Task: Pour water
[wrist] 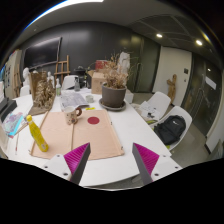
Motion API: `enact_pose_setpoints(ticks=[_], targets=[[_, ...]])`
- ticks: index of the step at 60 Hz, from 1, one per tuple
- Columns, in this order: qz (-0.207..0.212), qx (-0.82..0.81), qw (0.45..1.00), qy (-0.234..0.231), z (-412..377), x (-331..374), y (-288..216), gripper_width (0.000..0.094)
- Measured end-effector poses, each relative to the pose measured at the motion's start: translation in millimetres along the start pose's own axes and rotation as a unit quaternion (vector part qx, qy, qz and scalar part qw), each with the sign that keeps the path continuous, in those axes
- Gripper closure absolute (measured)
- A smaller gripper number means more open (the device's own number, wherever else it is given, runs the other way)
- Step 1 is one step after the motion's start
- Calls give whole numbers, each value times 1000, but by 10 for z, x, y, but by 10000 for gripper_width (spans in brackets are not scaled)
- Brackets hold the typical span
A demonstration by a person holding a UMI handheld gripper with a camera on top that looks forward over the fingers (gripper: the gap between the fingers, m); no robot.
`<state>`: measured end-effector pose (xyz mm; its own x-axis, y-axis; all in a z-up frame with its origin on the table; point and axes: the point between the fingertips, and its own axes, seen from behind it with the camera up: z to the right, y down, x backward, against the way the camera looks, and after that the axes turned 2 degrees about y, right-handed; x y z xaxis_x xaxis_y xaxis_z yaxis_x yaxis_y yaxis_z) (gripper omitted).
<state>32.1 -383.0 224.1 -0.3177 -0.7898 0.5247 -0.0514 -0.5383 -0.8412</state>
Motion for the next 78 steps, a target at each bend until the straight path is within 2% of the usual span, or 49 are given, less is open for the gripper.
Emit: enact_pose_setpoints(ticks=[12, 26, 36, 41, 55, 61, 67, 74, 78], targets=[[-4, 13, 999, -34, -591, 40, 169, 75], [-15, 40, 994, -103, -1933, 95, 623, 72], [6, 44, 988, -144, -2899, -41, 738, 74], [12, 35, 987, -154, -3293, -257, 748, 71], [51, 3, 989, -141, -3942, -1003, 560, 104], [68, 0, 990, -121, -4029, -1230, 501, 229], [70, -8, 991, -113, -4076, -1364, 488, 470], [67, -27, 991, -113, -4078, -1376, 483, 558], [64, -34, 990, -119, -4074, -1376, 466, 669]])
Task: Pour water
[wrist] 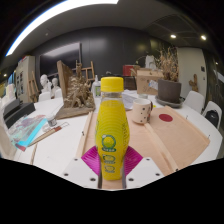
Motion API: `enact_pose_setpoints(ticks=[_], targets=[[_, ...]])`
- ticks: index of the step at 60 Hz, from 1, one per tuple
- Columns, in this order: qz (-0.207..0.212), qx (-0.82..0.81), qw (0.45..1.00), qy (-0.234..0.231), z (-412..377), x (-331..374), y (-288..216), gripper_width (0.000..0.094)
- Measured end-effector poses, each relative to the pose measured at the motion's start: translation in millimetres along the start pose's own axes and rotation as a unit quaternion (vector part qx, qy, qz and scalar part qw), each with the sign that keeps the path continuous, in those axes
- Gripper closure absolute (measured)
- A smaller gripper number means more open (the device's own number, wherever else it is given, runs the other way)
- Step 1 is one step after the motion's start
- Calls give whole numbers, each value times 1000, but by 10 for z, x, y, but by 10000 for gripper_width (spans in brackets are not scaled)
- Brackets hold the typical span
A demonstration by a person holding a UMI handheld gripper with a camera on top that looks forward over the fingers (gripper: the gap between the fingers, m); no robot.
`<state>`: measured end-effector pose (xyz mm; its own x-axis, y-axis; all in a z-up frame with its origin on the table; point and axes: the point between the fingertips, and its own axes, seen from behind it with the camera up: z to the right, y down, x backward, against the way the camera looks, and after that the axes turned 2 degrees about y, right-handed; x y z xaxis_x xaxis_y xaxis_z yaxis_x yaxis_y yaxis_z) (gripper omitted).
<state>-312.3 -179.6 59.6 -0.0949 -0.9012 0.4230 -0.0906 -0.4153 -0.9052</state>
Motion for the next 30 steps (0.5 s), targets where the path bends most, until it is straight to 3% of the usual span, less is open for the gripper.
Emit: enact_pose_setpoints(ticks=[13, 30], targets=[[14, 23, 999, -21, -183, 36, -459, 691], [54, -164, 974, -148, -590, -244, -1829, 692]])
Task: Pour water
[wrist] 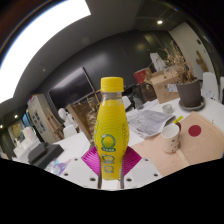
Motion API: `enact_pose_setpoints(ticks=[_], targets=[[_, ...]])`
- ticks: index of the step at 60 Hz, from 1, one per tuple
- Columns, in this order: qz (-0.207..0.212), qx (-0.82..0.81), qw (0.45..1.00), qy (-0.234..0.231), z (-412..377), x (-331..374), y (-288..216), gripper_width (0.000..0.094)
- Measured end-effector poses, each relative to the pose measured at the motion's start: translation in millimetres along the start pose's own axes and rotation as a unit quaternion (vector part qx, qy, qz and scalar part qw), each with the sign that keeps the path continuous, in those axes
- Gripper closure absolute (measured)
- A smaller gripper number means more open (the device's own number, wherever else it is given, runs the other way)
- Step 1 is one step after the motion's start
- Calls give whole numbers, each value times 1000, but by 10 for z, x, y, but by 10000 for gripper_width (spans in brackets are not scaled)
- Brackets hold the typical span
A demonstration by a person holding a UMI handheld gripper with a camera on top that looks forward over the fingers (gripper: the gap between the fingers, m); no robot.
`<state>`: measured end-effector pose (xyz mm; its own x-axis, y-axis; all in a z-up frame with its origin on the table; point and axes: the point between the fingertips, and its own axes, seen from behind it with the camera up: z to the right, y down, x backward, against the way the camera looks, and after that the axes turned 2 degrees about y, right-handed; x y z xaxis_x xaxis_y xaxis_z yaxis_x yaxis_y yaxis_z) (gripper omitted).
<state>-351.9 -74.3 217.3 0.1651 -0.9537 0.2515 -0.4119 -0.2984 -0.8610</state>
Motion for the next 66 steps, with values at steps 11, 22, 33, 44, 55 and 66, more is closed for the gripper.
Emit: enact_pose_setpoints(ticks=[11, 22, 33, 44, 55, 66], targets=[[-25, -301, 949, -89, 8, -538, -475, 694], [-45, -484, 869, -96, 398, -1000, -481, 694], [-66, -636, 760, -113, 620, -1225, -362, 693], [-76, -683, 717, -114, 695, -1351, -274, 694], [-96, -660, 737, -110, 638, -1321, -279, 694], [-88, -464, 876, -92, 615, -1195, -626, 693]])
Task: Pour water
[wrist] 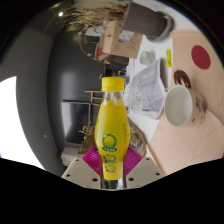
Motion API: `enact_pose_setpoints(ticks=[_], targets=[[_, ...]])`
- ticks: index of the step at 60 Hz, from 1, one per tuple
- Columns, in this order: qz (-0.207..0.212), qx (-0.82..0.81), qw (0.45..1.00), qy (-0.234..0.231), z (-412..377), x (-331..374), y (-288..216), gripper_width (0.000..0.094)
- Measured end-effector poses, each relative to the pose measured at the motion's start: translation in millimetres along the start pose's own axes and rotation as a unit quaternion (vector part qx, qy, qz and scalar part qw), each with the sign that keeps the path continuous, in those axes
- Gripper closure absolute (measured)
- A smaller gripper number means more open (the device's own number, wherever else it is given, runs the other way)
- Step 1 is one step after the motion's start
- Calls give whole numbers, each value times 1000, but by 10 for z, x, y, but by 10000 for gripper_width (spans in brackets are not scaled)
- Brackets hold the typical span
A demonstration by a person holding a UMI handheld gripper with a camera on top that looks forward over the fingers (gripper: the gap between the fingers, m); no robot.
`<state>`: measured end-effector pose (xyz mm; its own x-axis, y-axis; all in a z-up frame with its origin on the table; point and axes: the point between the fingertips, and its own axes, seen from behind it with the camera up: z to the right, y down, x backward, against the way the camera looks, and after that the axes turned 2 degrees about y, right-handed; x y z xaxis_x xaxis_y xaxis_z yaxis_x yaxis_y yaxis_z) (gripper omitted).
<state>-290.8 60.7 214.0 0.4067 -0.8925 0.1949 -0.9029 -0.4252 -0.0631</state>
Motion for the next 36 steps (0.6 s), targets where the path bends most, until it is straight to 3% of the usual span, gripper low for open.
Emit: enact_pose_setpoints(ticks=[16, 24, 29, 36], targets=[[110, 381, 917, 42, -770, 483, -1130, 692], [172, 503, 840, 106, -683, 807, -1943, 692], [187, 555, 796, 151, -292, 972, -2319, 691], [168, 600, 753, 212, 369, 1010, -2676, 692]])
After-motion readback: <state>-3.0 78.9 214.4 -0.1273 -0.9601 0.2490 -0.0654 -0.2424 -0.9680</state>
